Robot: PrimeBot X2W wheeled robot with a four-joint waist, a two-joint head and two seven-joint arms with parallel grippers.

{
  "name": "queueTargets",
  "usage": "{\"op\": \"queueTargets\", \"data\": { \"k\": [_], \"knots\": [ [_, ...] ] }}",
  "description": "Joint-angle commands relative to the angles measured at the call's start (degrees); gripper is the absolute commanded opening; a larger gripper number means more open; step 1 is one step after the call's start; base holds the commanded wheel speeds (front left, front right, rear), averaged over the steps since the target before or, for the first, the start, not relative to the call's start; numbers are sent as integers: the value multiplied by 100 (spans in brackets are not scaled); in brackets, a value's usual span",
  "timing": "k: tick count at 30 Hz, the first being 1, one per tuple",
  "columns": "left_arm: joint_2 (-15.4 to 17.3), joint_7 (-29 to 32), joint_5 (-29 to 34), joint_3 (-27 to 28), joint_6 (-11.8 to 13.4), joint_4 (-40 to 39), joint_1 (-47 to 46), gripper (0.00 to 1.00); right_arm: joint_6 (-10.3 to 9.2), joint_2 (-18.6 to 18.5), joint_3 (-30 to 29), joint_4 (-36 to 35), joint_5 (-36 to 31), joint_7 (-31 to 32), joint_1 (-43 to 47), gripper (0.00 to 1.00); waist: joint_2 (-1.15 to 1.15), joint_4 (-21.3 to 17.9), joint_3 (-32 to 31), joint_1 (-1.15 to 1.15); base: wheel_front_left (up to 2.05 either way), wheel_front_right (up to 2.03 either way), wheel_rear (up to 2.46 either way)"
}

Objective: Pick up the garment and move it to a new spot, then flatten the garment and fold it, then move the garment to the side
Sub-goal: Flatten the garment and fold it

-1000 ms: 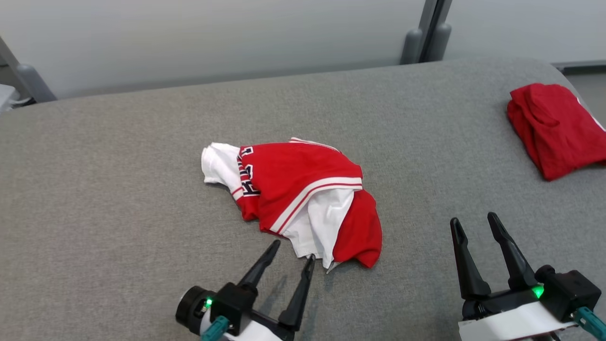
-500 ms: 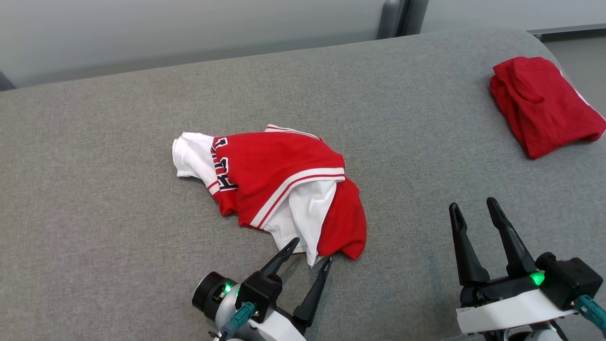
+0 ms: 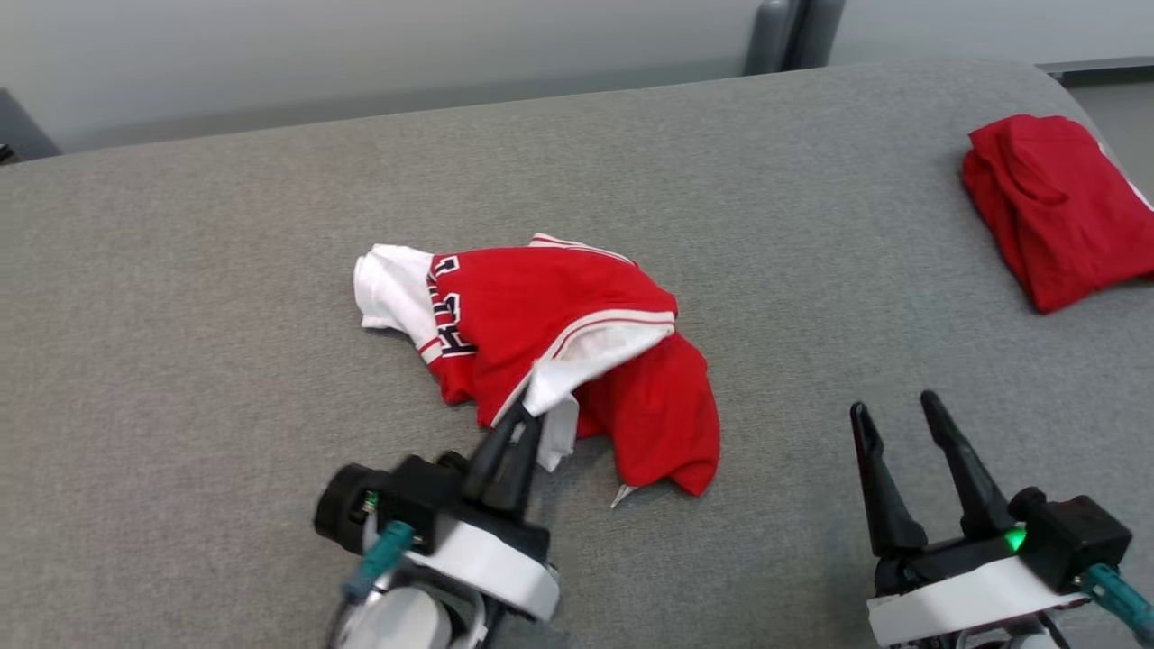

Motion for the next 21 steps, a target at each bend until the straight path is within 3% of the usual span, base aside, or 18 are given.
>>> {"op": "queueTargets", "data": {
  "k": [1, 12, 21],
  "knots": [
    [15, -33, -38, 283, 55, -261, -78, 0, 0, -85, 169, -48, 42, -34, -72, 100, 0, 94, 2, 0, 0, 0, 0],
    [15, -34, -258, 2071, 17, -1466, 355, 0, 0, -160, 957, 1513, 616, -34, -508, 100, 0, 779, -104, 0, 0, 0, 0],
    [15, -34, -163, 2746, -141, -1579, 390, 0, 0, -94, 1488, 2865, 1323, -34, -1096, 100, 0, 1138, -98, 0, 0, 0, 0]
  ]
}}
